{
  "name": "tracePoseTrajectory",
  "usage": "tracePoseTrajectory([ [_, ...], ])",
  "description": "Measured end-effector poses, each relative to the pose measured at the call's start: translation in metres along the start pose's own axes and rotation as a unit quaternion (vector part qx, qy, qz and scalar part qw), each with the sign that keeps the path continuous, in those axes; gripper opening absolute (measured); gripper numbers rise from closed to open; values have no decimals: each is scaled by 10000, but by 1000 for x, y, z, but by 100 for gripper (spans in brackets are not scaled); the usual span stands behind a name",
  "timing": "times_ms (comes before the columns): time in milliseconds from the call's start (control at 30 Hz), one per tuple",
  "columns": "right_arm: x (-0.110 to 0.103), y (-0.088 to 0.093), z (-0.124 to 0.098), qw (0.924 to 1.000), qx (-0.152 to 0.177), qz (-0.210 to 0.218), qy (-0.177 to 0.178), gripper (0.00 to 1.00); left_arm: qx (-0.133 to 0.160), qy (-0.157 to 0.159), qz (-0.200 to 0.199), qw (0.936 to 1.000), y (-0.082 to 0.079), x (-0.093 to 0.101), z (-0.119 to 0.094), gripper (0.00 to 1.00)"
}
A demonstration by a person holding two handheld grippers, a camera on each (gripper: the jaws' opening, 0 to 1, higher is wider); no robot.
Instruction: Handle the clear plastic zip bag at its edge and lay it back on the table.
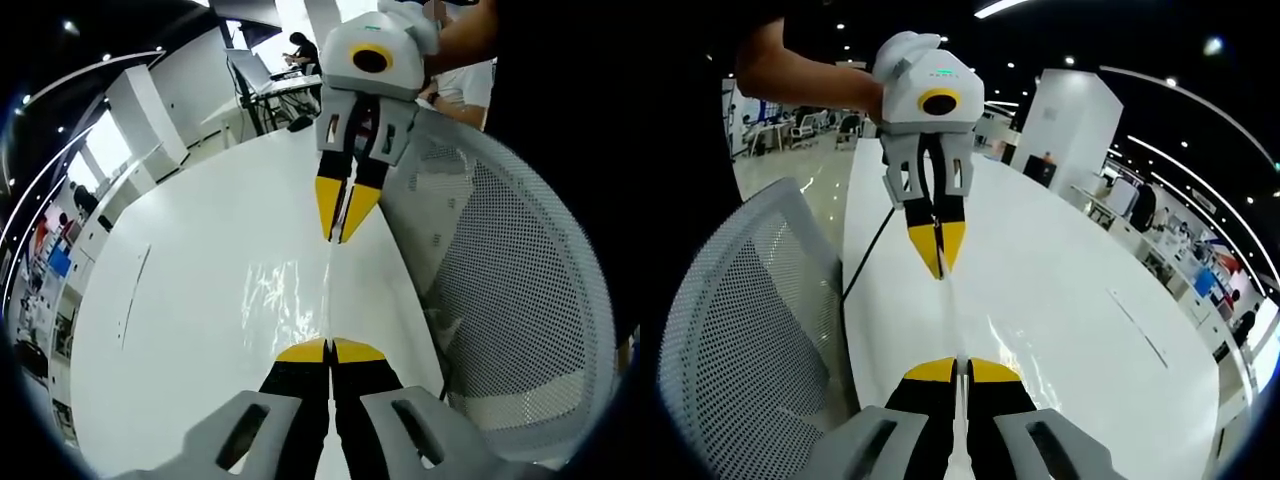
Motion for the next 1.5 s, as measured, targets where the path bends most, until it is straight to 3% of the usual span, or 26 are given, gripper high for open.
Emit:
tracePoseTrajectory([
  [1500, 0, 0, 3, 10000, 52, -21, -59, 0, -34, -22, -107, 9999, 5, 1, -4, 0],
])
Point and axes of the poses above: the point that each gripper's makers call its tool centre point, and the gripper's own axes: z roughly forward along the fingers, x roughly to its right, y roughly out of its underside, the point moved 6 cm from there along -z, roughly backward along the fingers, and after that the axes turned 11 degrees about -z, right-handed, at the moved point
